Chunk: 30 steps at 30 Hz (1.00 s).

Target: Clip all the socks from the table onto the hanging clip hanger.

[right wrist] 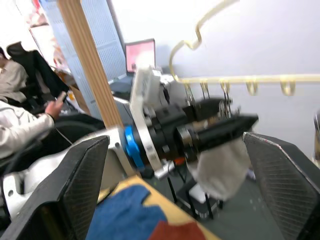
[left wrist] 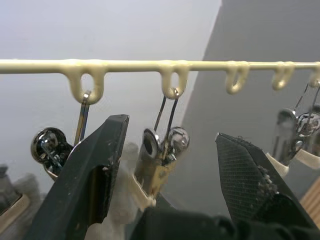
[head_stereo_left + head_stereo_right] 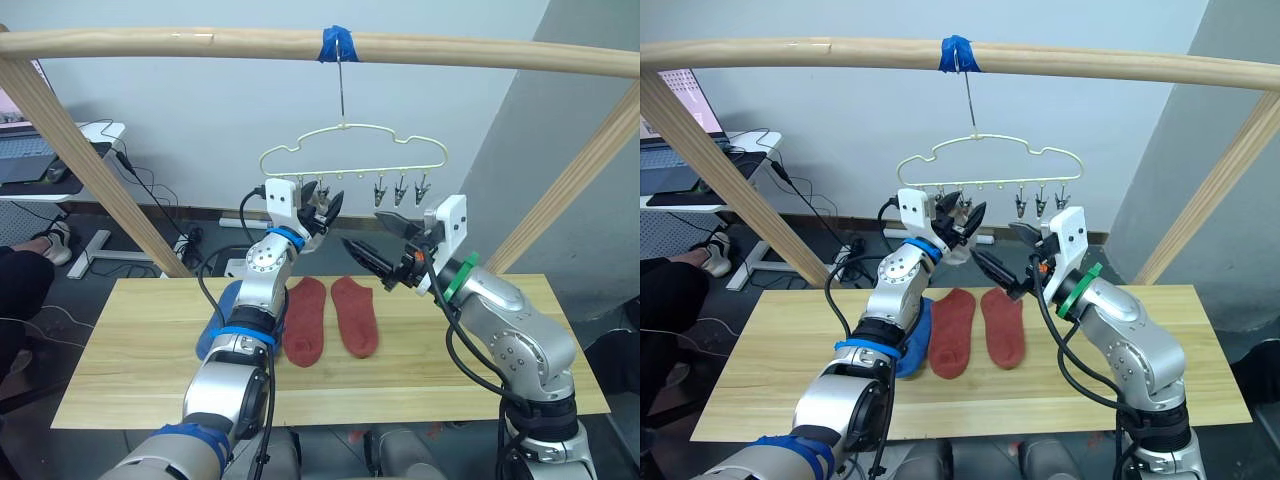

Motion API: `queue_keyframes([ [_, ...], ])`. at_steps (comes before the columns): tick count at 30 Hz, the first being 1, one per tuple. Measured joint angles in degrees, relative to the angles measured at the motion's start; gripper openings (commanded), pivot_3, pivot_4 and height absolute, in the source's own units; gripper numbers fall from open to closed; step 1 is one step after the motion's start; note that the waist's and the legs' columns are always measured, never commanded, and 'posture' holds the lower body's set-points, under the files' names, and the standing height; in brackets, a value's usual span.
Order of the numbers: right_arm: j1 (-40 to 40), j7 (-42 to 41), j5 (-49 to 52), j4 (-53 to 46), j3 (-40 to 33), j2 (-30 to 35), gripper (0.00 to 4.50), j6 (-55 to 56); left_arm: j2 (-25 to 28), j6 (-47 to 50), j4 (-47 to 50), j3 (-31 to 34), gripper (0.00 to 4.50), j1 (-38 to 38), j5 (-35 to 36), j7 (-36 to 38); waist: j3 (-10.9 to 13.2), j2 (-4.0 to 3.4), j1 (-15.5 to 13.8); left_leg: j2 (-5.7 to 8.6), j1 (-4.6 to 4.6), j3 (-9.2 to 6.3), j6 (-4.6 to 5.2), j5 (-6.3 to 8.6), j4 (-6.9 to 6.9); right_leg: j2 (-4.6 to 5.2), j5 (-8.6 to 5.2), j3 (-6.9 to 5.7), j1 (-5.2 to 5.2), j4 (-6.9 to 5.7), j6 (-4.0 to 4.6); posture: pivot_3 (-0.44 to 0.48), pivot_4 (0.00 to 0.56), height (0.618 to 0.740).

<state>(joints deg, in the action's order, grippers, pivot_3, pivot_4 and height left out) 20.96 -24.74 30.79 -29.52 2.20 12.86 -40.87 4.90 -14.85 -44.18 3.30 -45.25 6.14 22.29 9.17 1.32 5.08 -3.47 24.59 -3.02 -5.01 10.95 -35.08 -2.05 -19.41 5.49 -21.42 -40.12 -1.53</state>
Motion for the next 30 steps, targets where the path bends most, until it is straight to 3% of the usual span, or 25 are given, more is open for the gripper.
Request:
queue_keyframes([
  [13, 0.4, -0.1, 0.0, 0.0, 0.1, 0.4, 4.50, 1.6, -0.2, -3.6, -1.5, -0.4, 3.12, 0.8, -2.3, -4.4, 0.0, -0.02, 0.0, 0.00, -0.02, 0.00, 0.00, 0.00, -0.03, 0.00, 0.00, 0.00, 0.00, -0.10, 0.00, -0.104, 0.119, 0.740],
  [17, 0.5, 0.0, 0.0, 0.0, 0.1, 0.5, 4.50, 1.7, -1.2, -3.7, -1.4, -0.6, 2.30, 1.6, -2.3, -4.5, 0.0, -0.02, 0.0, 0.00, -0.02, 0.00, 0.00, -0.01, -0.07, 0.00, 0.00, 0.00, 0.00, -0.15, 0.00, -0.104, 0.117, 0.740],
  [30, 0.6, 0.0, -0.2, 0.6, 0.1, 0.6, 4.50, 1.9, -2.0, -3.0, -0.3, -0.7, 2.30, 1.8, -2.3, -4.5, 0.0, -0.01, 0.1, 0.02, -0.15, 0.00, 0.01, -0.02, -0.17, 0.00, 0.00, 0.02, 0.00, -0.50, -0.01, -0.101, 0.115, 0.740],
])
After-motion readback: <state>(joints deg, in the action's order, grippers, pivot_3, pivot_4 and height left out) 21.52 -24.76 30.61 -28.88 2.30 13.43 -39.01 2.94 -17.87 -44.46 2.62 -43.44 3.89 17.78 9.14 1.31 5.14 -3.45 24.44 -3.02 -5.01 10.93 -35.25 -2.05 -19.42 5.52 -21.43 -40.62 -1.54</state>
